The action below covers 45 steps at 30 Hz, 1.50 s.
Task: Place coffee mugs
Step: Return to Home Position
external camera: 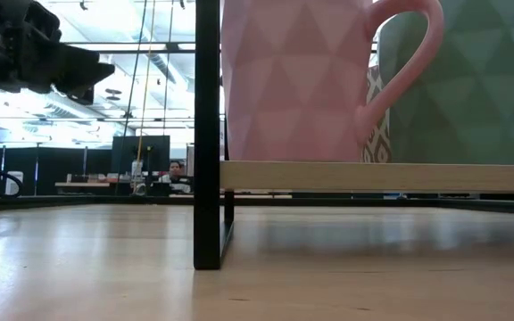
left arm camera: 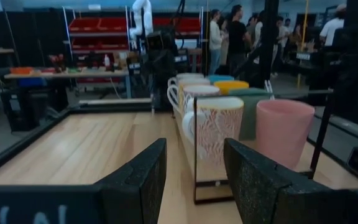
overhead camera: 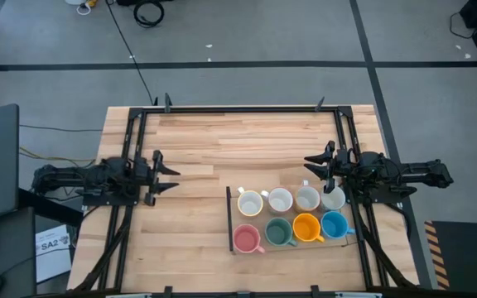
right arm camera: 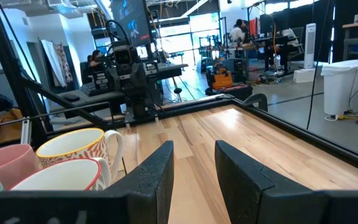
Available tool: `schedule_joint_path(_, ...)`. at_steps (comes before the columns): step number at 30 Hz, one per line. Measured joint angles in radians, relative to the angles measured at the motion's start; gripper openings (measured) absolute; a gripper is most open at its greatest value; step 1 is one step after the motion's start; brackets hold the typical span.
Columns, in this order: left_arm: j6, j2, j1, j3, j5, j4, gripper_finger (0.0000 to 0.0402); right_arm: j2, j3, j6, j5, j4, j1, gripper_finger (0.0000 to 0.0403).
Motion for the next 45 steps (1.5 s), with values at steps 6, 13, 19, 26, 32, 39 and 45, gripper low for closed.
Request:
schedule_joint_path(6,0.003,0.000,0.000,0.000,-0.002,-0.043,0.0167,0.000,0.000,0.000,0.000,0.000,0.000,0.0123)
schedule_joint_path(13,0.008,0.000,0.000,0.000,-0.003,-0.050,0.0167,0.000,0.000,0.000,0.000,0.000,0.000,0.0123)
schedule_joint_path(19,0.004,0.000,0.000,0.001,-0.003,-0.052,0.0167,0.000,0.000,0.000,0.000,0.000,0.000,0.0123)
schedule_joint_path(26,0.003,0.000,0.000,0.000,0.001,-0.038,0.0167,0.000,0.000,0.000,0.000,0.000,0.000,0.0123)
schedule_joint_path(32,0.003,0.000,0.000,0.000,0.001,-0.036,0.0167,0.000,0.000,0.000,0.000,0.000,0.000,0.0123)
schedule_joint_path(39,0.003,0.000,0.000,0.000,0.001,-0.031,0.0167,0.000,0.000,0.000,0.000,0.000,0.000,0.0123)
schedule_joint_path(45,0.003,0.000,0.000,0.000,0.000,-0.030,0.0167,0.000,0.000,0.000,0.000,0.000,0.000,0.0123)
